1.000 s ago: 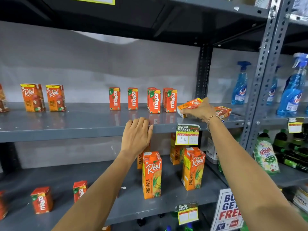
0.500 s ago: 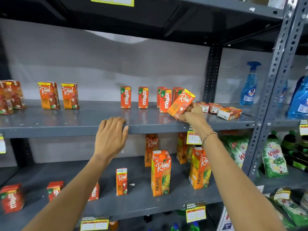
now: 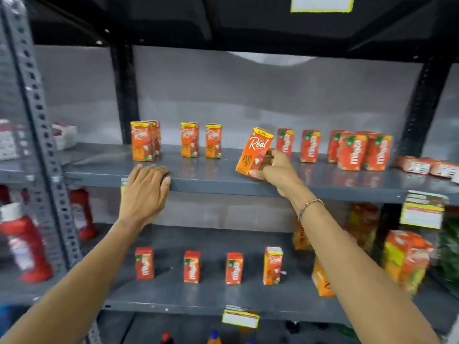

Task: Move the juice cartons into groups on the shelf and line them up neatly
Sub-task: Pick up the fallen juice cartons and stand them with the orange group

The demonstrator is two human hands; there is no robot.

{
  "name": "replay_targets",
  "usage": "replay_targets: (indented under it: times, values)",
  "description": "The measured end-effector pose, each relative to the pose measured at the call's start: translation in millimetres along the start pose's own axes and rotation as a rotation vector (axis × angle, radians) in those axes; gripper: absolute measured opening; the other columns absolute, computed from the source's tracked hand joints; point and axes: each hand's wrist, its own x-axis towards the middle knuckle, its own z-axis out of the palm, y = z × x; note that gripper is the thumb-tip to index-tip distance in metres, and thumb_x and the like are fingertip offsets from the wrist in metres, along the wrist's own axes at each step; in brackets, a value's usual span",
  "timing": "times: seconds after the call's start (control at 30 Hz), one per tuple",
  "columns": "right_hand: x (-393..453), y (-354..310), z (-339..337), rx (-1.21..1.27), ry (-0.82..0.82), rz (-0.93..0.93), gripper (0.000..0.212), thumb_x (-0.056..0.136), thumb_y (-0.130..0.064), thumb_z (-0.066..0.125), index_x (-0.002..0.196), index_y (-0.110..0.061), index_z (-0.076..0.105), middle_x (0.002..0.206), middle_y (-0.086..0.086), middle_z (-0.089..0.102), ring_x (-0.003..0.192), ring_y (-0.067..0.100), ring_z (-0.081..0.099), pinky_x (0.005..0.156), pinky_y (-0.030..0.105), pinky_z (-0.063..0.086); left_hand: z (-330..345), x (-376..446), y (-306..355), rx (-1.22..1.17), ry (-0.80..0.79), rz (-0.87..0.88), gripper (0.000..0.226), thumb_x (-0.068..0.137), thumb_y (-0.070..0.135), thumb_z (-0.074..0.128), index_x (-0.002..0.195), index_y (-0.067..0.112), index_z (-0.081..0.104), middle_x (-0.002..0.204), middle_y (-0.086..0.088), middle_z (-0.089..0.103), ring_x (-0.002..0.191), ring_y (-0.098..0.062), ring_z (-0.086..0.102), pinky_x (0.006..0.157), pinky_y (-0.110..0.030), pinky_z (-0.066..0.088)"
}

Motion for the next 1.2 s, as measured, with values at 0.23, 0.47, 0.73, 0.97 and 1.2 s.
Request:
replay_targets:
  times: [0.23,0.47,0.73,0.97,1.2]
  values:
    - [22.3,-24.6,108.9,-0.056,-0.026,-0.017,0.064,0.06,-0.007,0.083,0.114,-0.016,0.051,0.106,0.0,0.065,0.098,0.017,0.061,0.087,0.034,0.053,-6.7,-6.9,-108.6,-0.001,-0.064,-0.045,0.05,0.097,0.033,0.025,0.109,0.004,0.063,0.108,-0.014,0.069,0.103,-0.034,0.063,0.105,-0.042,0.032]
    - [49.6,-49.8,185.8,-0.227,-0.035,-0.086,0.057,0.067,-0.005,0.079,0.114,-0.017,0.049,0.106,-0.002,0.061,0.1,0.016,0.055,0.086,0.027,0.045,6.9,-5.9,-124.1,-0.023,0.042,0.005,0.044,0.096,0.031,0.029,0.105,0.004,0.062,0.102,-0.012,0.066,0.09,-0.034,0.061,0.086,-0.037,0.032]
    - [65.1,-50.2,216.0,-0.367,-0.069,-0.048,0.073,0.071,-0.008,0.078,0.133,-0.015,0.041,0.13,0.005,0.058,0.119,0.024,0.054,0.099,0.037,0.047,21.9,-6.9,-127.7,0.015,0.153,0.029,0.04,0.097,0.027,0.031,0.1,0.004,0.063,0.096,-0.01,0.066,0.082,-0.032,0.059,0.082,-0.037,0.034]
    - [65.5,-49.8,216.0,-0.378,-0.104,-0.022,0.059,0.074,-0.008,0.075,0.125,-0.018,0.046,0.122,0.003,0.06,0.115,0.023,0.056,0.098,0.037,0.048,26.7,-7.9,-129.7,0.018,0.204,0.045,0.047,0.099,0.03,0.024,0.1,0.004,0.064,0.098,-0.011,0.067,0.086,-0.031,0.061,0.083,-0.037,0.036]
    - [35.4,-44.6,176.2,-0.274,0.009,-0.152,0.044,0.082,-0.007,0.066,0.124,-0.011,0.052,0.123,0.007,0.06,0.103,0.016,0.058,0.087,0.025,0.048,8.8,-3.2,-114.6,-0.321,0.142,-0.204,0.047,0.098,0.031,0.023,0.09,0.012,0.065,0.088,-0.002,0.064,0.082,-0.021,0.051,0.087,-0.028,0.029]
